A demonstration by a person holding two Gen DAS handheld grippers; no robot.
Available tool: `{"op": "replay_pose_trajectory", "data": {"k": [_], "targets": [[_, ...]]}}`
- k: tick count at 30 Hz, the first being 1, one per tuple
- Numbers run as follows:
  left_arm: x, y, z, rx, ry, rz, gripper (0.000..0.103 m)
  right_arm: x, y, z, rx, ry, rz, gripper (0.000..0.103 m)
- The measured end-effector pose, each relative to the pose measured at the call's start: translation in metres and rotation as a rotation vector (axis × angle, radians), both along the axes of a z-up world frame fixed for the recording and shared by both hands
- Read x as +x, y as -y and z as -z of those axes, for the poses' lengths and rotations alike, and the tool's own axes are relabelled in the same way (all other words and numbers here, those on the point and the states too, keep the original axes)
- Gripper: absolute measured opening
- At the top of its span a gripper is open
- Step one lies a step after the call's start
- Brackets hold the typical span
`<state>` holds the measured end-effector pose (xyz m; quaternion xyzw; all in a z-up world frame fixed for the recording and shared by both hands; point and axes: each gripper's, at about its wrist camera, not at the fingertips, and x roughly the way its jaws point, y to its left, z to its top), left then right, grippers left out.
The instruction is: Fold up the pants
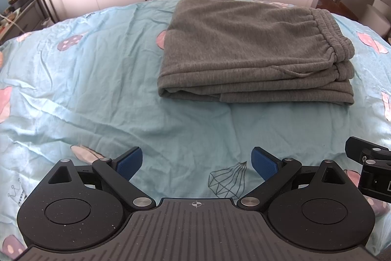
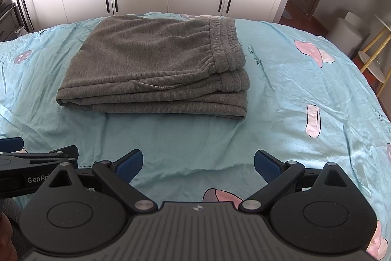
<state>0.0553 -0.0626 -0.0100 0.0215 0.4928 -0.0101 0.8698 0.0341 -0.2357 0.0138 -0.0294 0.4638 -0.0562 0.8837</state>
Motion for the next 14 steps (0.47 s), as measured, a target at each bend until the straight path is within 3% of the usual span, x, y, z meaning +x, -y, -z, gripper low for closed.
{"op": "replay_pose_trajectory", "data": {"k": [9,14], "targets": [[0.0012,0.0003,-0.0009,0.003,0.001,0.004,0.099,0.0003,0.0005,0.0004,0.002,0.002,-0.003,0.098],[-0.0049,-0.0037,-0.0063,-0.021,0.066,0.004,0.099,-0.0013,0.0009,-0.0009,0.006,0.013,-0.004,0.098]]}}
